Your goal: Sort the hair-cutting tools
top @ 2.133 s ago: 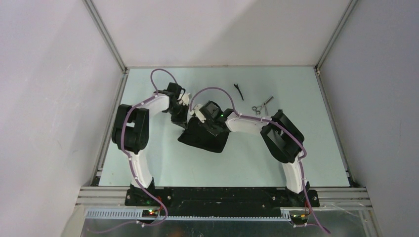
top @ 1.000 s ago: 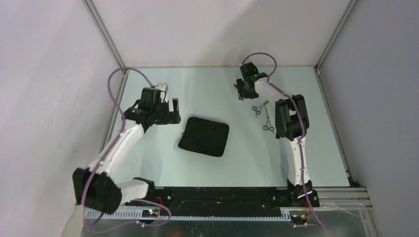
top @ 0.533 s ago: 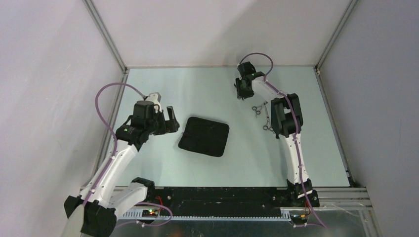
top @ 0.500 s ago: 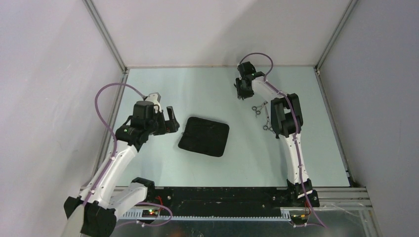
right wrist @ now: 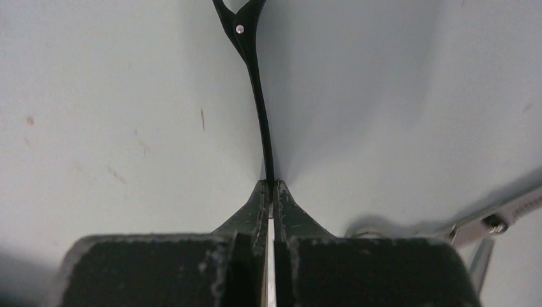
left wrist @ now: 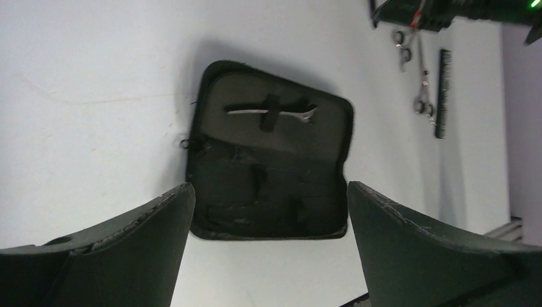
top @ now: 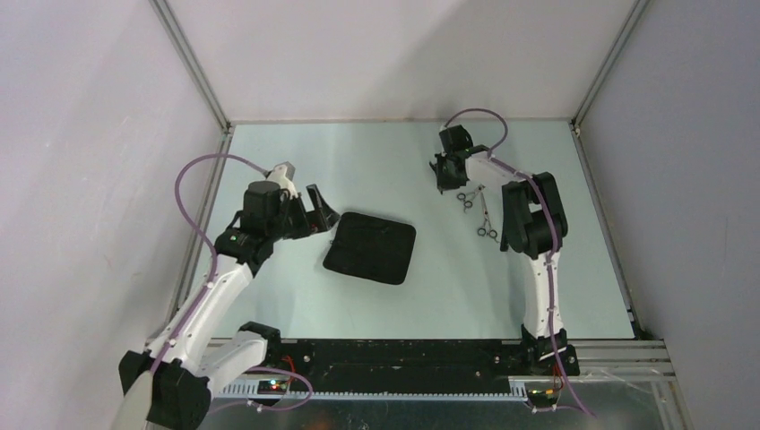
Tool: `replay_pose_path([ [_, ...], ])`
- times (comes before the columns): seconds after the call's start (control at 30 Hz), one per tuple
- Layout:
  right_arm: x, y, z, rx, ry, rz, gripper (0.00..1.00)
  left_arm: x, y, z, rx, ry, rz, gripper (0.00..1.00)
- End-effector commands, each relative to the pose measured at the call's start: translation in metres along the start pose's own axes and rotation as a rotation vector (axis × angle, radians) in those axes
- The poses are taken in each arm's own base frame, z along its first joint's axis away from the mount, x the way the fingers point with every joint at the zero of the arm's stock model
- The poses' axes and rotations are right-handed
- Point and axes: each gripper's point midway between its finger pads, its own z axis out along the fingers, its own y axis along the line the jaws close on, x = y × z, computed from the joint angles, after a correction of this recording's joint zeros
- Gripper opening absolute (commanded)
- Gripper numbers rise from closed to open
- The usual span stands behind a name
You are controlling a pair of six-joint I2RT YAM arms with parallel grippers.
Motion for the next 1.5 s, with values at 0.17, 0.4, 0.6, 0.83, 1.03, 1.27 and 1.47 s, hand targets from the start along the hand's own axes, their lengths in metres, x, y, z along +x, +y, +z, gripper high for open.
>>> replay_pose_path([
  [0.17,0.006,0.031,-0.080,-0.113,-0.157,0.086,0.00,-0.033,-0.070,0.027,0.281,-0.056,-0.109,0.94],
  [0.4,0.021,0.084,-0.140,-0.270,-0.242,0.076,0.00,-0.040,-0.115,0.048,0.411,-0.043,-0.118,0.93],
  [0.6,0.030,0.127,-0.191,-0.514,-0.308,0.110,0.00,-0.047,-0.137,0.049,0.517,-0.067,-0.107,0.92],
  [0.83,0.020,0.159,-0.260,-0.848,-0.453,0.170,0.00,-0.060,-0.155,0.025,0.643,-0.169,-0.029,0.91],
  [1.03,0.008,0.175,-0.311,-1.052,-0.536,0.158,0.00,-0.070,-0.177,0.007,0.764,-0.200,-0.010,0.89],
  [1.27,0.000,0.186,-0.346,-1.212,-0.567,0.181,0.00,-0.077,-0.198,-0.010,0.890,-0.237,-0.011,0.82],
  [1.47,0.004,0.196,-0.360,-1.323,-0.541,0.178,0.00,-0.083,-0.204,-0.016,0.944,-0.270,-0.031,0.65],
])
